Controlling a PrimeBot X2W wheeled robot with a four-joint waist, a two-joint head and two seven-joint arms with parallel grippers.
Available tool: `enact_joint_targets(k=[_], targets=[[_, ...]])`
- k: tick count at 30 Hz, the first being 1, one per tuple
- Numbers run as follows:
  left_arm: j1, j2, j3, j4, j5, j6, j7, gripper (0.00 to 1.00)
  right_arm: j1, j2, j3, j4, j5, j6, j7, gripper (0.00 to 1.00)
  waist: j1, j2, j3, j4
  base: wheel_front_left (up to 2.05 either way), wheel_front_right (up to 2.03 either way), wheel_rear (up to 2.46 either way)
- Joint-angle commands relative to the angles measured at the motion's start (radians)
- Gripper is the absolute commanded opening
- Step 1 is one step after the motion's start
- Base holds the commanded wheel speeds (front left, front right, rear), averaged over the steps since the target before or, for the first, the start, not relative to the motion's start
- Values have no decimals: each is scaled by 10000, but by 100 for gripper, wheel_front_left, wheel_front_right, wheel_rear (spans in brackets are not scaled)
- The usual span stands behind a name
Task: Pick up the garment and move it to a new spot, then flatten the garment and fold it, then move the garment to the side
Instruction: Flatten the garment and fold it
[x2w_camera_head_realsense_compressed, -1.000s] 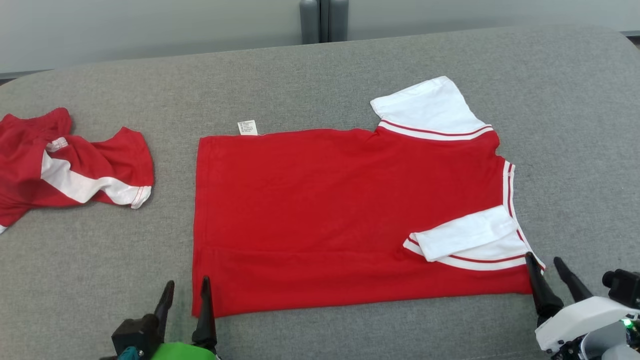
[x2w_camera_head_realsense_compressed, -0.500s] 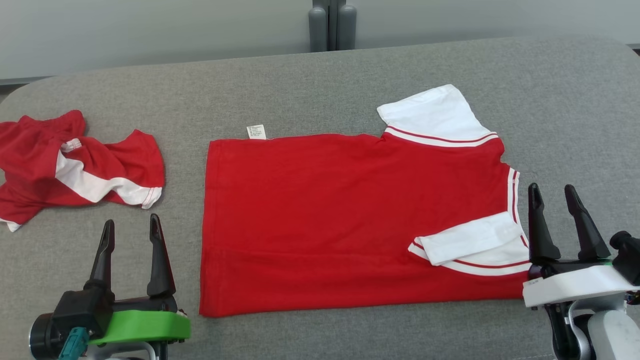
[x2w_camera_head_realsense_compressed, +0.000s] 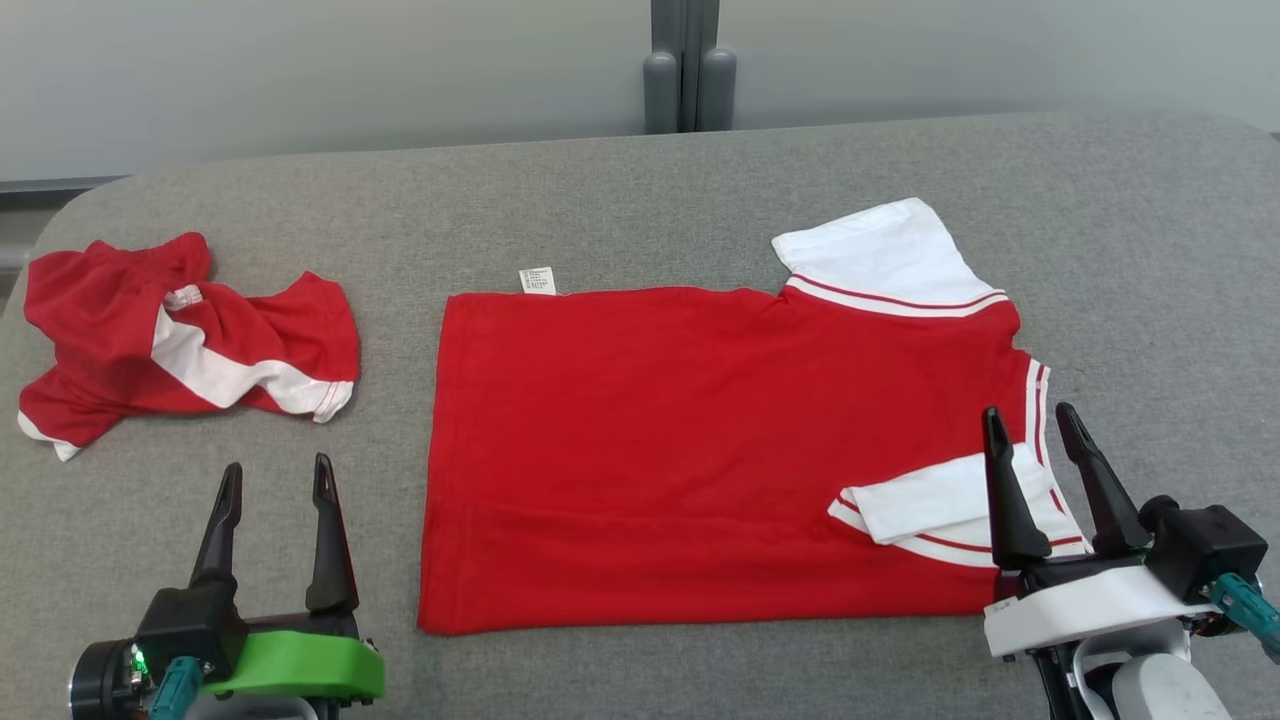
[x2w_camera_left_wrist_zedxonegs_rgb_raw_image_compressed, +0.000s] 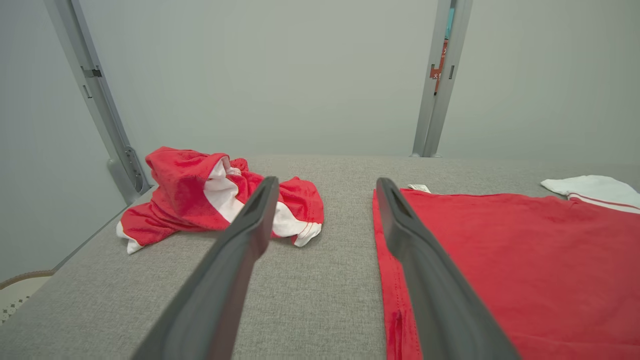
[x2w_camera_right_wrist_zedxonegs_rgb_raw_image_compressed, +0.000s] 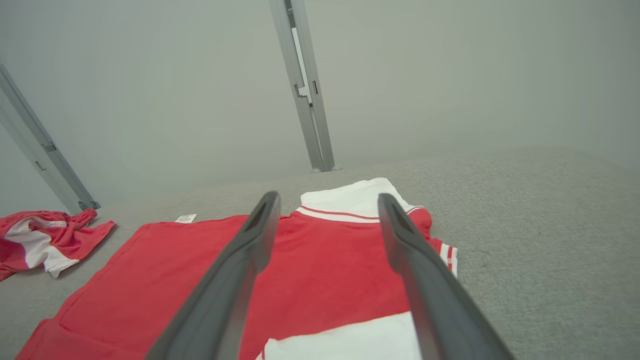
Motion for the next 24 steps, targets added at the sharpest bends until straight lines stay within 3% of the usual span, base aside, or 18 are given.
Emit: enact_joint_targets(k=[1, 16, 24], targets=[[88, 10, 0, 87, 10, -32, 2, 100, 143, 42, -43, 98, -91, -11, -26, 100, 0, 0, -32, 23, 0, 0, 0], [23, 9, 209, 546, 59, -188, 3, 100, 133, 32, 54, 669, -243, -11, -27, 100, 0, 0, -225, 60, 0, 0, 0], [-2718, 575, -139, 1942, 355, -733, 3, 100, -2679, -767, 480, 2174, -164, -11, 173, 100, 0, 0, 407, -75, 0, 0, 0]])
